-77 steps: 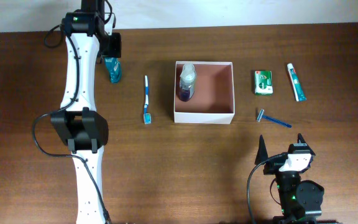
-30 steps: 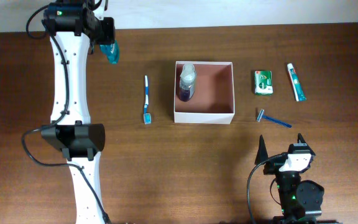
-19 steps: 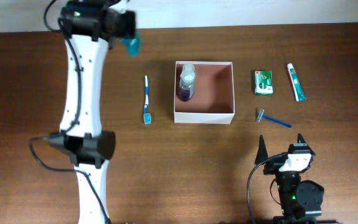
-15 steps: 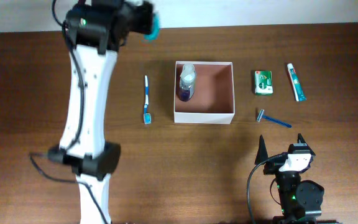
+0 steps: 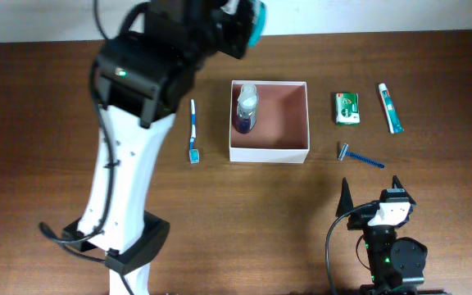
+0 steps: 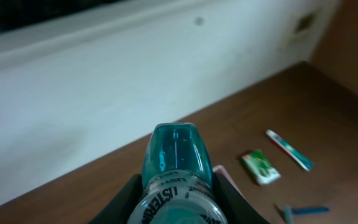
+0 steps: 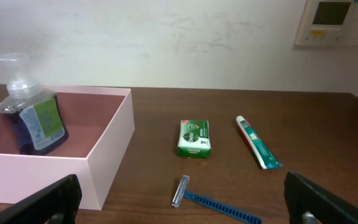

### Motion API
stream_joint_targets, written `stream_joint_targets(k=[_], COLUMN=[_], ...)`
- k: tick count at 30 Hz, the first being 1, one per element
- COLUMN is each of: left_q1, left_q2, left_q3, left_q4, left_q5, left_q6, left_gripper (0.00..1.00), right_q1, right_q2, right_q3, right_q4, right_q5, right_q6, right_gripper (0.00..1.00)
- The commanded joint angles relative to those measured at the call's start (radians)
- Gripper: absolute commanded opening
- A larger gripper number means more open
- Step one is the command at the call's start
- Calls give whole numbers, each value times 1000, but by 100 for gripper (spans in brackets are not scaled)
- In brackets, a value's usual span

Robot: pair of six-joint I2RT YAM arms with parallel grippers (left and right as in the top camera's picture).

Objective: Pack container
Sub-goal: 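Lift the Listerine bottle and carry it into the pink box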

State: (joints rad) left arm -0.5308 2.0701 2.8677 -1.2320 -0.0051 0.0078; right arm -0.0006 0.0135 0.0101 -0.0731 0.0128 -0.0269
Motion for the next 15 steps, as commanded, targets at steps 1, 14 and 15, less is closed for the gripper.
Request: stream_joint_targets(k=[1,14,15], left_q1=[-67,-147,-147], left_q2=[27,242,255], left_q3=[6,6,6], left_q4=[21,29,28], left_q5=[28,-28,-54], left_q6=[5,5,5], left_gripper=[3,3,3], right_q1=[-6,-6,-6], right_q2=[-10,-10,-10], right_q3=[-5,-5,-5], right_q4=[-7,-7,-7], right_q5=[-2,-2,-2], right_q6=[1,1,1], right_gripper=[99,99,98])
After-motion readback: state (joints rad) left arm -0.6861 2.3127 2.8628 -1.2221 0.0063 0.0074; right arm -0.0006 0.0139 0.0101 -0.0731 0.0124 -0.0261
